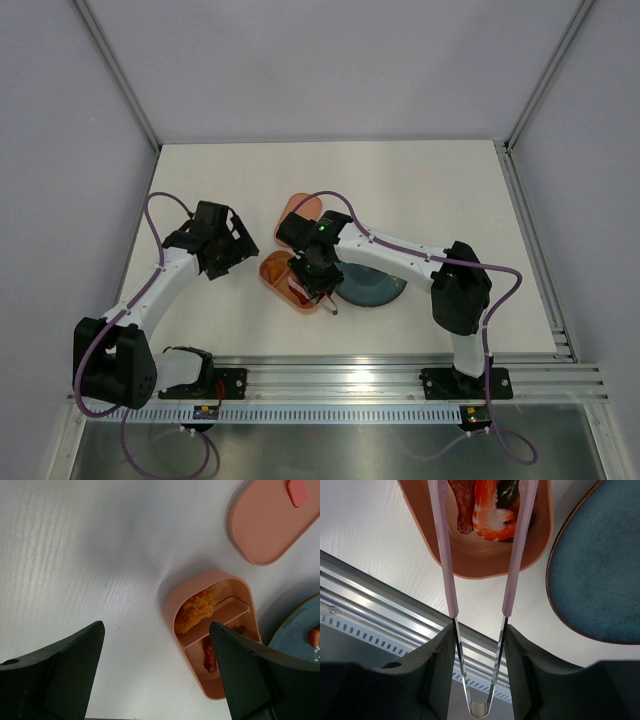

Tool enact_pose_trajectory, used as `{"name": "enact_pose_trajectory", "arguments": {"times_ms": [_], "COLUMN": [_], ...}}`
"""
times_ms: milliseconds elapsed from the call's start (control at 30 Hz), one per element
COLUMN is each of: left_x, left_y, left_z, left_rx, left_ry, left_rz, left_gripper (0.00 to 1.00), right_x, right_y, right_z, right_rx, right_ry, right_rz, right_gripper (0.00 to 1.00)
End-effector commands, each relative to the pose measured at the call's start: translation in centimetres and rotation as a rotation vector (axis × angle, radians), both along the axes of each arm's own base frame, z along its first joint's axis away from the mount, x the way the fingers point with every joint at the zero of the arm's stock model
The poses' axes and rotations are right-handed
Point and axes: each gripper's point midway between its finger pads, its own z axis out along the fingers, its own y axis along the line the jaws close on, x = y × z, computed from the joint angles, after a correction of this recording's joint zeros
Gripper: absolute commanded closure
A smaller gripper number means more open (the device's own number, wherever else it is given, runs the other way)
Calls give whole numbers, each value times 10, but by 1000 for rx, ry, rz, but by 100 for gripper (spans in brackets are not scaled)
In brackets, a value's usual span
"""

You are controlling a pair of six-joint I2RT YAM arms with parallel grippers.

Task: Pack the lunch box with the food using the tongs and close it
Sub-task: Place the fake food in the packing box, then pick up the fake food from the plate.

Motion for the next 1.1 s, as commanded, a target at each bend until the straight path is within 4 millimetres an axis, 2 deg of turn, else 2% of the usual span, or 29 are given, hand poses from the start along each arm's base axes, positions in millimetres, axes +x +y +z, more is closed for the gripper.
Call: {"name": "enact_pose_trajectory", "arguments": {"times_ms": [0, 100, 233, 367, 400, 467, 500, 533, 600, 633, 700, 733, 833, 967, 1067], "left_x": [8, 8, 8, 8, 8, 7, 7, 8, 8, 9, 8, 9, 9, 8, 8], "left_y": [-2, -2, -2, -2, -2, -2, -2, -2, -2, -2, -2, -3, -3, -4, -3], "left_z": [4, 4, 4, 3, 4, 3, 3, 3, 3, 3, 2, 2, 2, 0, -1], "left_rx": [-7, -7, -6, -6, -6, -7, -6, -7, -7, -6, -8, -9, -11, -10, -7], "left_ry": [-36, -36, -37, -33, -35, -33, -33, -35, -35, -36, -33, -32, -32, -28, -25], "left_rz": [9, 7, 6, 7, 7, 7, 5, 5, 5, 4, 2, 2, 2, 0, 0], "left_gripper": [10, 10, 10, 10, 10, 10, 10, 10, 10, 10, 10, 10, 10, 10, 10], "right_x": [2, 3, 14, 27, 35, 43, 55, 56, 61, 65, 66, 65, 61, 53, 48], "right_y": [0, 0, -1, -13, -21, -34, -49, -61, -80, -98, -113, -128, -149, -164, -165], "right_z": [7, 11, 30, 50, 58, 58, 58, 59, 58, 56, 55, 49, 37, 22, 16], "right_rx": [4, 10, 31, 36, 51, 52, 48, 54, 57, 58, 57, 46, 33, 44, 57], "right_ry": [-28, -38, -113, -181, -193, -200, -203, -203, -193, -191, -187, -175, -148, -102, -74], "right_rz": [-6, -11, -32, -78, -109, -158, -214, -243, -296, -342, -380, -413, -472, -537, -562], "right_gripper": [50, 51, 55, 56, 57, 57, 57, 57, 57, 57, 57, 57, 57, 56, 55]}}
